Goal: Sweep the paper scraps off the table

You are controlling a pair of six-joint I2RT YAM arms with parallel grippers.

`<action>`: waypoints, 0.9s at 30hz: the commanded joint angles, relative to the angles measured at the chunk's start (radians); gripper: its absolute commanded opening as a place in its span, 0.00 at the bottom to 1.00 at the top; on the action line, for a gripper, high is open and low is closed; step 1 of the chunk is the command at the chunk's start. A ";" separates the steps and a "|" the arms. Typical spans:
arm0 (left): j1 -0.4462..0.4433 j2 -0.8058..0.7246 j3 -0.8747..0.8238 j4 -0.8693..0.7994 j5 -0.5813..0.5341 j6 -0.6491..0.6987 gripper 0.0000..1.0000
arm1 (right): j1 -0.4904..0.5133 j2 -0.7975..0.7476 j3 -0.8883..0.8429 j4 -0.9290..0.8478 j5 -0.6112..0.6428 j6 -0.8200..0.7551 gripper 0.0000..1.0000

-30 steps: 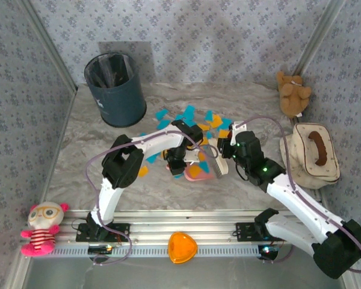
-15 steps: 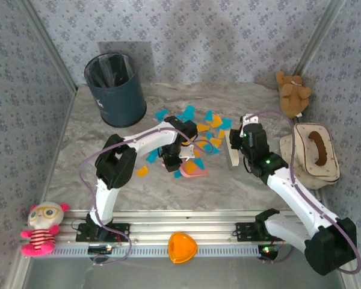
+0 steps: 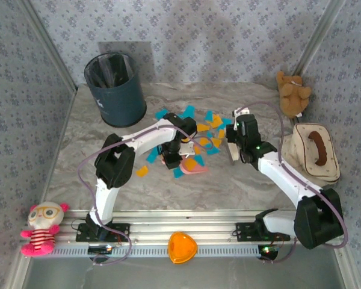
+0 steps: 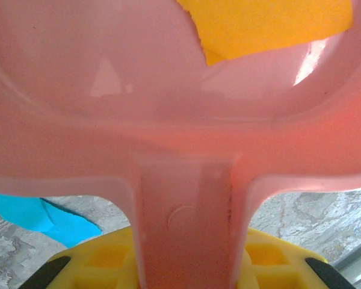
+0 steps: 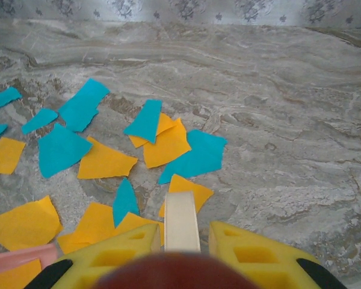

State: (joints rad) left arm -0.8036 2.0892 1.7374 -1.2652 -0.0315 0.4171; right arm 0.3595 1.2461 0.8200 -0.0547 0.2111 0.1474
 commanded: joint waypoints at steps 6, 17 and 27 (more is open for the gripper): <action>0.009 0.050 0.065 -0.058 0.011 -0.021 0.00 | 0.026 0.018 0.044 -0.008 -0.076 -0.048 0.00; 0.010 0.060 0.064 -0.057 0.013 -0.027 0.00 | 0.087 -0.032 0.025 -0.123 -0.138 -0.081 0.00; 0.008 0.061 0.058 -0.057 0.027 -0.026 0.00 | 0.120 -0.110 0.011 -0.173 -0.228 -0.065 0.00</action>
State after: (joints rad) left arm -0.7982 2.1376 1.7760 -1.2865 -0.0235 0.3985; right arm 0.4713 1.1728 0.8291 -0.2058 0.0208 0.0811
